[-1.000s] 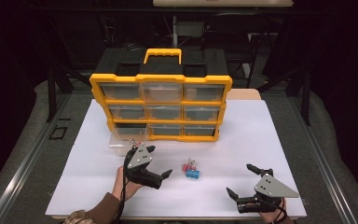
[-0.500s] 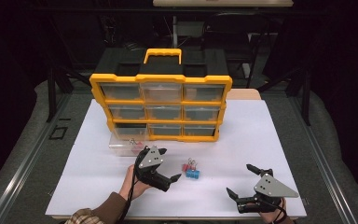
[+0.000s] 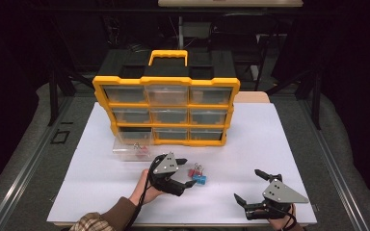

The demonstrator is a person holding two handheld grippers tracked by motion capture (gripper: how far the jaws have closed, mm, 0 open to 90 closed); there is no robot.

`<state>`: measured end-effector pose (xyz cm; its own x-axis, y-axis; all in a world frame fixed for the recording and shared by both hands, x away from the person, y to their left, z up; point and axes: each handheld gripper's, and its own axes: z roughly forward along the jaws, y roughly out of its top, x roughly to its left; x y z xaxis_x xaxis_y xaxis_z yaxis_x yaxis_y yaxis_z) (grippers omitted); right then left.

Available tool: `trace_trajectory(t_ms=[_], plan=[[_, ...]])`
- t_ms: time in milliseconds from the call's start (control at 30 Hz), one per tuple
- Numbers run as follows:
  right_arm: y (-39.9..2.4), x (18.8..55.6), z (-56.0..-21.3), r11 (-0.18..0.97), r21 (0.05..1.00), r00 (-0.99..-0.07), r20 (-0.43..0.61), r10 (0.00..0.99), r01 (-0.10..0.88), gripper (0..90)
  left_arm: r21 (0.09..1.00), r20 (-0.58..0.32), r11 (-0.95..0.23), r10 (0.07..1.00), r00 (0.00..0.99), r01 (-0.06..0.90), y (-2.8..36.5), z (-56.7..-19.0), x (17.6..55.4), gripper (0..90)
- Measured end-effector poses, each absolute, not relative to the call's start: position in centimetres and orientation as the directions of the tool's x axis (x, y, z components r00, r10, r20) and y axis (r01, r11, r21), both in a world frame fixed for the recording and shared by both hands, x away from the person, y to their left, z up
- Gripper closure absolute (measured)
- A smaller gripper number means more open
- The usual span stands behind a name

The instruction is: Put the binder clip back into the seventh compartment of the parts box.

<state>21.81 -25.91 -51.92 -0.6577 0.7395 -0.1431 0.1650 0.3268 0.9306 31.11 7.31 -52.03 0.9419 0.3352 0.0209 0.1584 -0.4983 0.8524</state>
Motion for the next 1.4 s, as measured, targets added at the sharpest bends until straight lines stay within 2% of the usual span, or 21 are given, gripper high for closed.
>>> trace_trajectory(t_ms=[133, 233, 533, 867, 933, 1100, 1400], plan=[[-25.9, 21.8, -51.9, 0.327, 0.93, -0.658, -0.144, 0.74, 0.165, 0.3, 0.839, 0.029, -0.526, 0.301, 0.953, 0.141, 6.6, -52.4, 31.3, 31.4], [-25.9, 21.8, -51.9, 0.327, 0.93, -0.657, -0.142, 0.74, 0.166, 0.3, 0.821, 0.035, -0.556, 0.275, 0.961, 0.129, 6.1, -52.8, 31.6, 43.4], [-25.9, 21.8, -51.9, 0.326, 0.93, -0.658, -0.14, 0.74, 0.169, 0.3, 0.786, 0.034, -0.609, 0.216, 0.976, 0.107, 5.1, -53.8, 32.3, 66.3], [-25.9, 21.8, -51.9, 0.328, 0.929, -0.657, -0.141, 0.74, 0.17, 0.4, 0.782, 0.051, -0.621, 0.146, 0.988, 0.052, 4.8, -53.9, 32.4, 84.5], [-25.9, 21.8, -51.9, 0.329, 0.929, -0.657, -0.142, 0.74, 0.169, 0.4, 0.775, 0.073, -0.631, 0.126, 0.989, 0.024, 4.7, -53.8, 32.1, 87.5], [-25.9, 21.7, -51.9, 0.326, 0.929, -0.656, -0.139, 0.742, 0.172, 0.3, 0.764, 0.11, -0.645, 0.104, 0.988, -0.017, 4.5, -53.6, 31.6, 88.4], [-26.0, 21.7, -51.9, 0.33, 0.929, -0.658, -0.145, 0.739, 0.166, 0.3, 0.792, 0.126, -0.61, 0.105, 0.987, -0.036, 5.5, -52.4, 31.2, 88.3]])
